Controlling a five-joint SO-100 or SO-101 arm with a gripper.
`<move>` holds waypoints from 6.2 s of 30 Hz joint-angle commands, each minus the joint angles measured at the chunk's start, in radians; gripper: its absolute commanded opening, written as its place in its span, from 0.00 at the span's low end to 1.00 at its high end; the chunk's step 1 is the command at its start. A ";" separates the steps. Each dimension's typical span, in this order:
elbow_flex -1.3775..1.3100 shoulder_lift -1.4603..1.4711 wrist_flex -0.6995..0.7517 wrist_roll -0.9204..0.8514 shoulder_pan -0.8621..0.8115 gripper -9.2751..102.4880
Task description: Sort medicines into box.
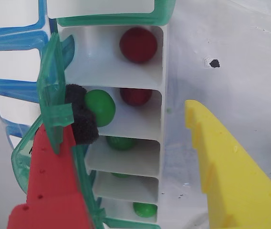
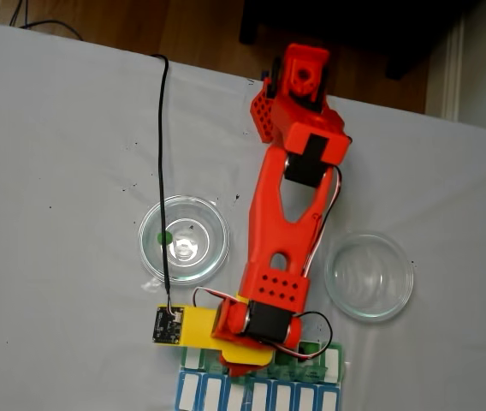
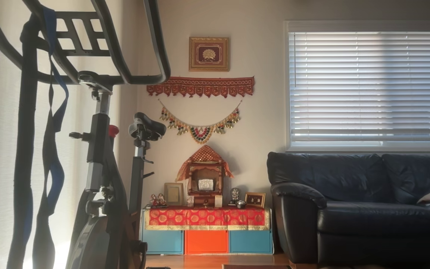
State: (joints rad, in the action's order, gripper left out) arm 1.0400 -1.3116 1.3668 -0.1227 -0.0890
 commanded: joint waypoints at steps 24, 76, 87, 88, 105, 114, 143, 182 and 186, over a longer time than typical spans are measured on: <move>0.117 -0.272 -0.051 -0.046 0.000 0.34; 0.775 -0.910 0.052 -0.403 -0.511 0.09; 0.896 -0.950 -0.055 -0.399 -0.609 0.09; 0.910 -0.956 -0.066 -0.399 -0.611 0.09; 0.911 -0.873 -0.224 -0.207 -0.469 0.11; 0.902 -0.807 -0.339 -0.029 -0.454 0.13; 0.861 -0.678 -0.282 -0.058 -0.523 0.28; 0.930 -0.695 -0.362 -0.104 -0.499 0.28; 0.999 -0.761 -0.397 -0.094 -0.515 0.29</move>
State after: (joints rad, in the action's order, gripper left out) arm 2.0341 -1.9497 0.9956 -0.2224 -0.6029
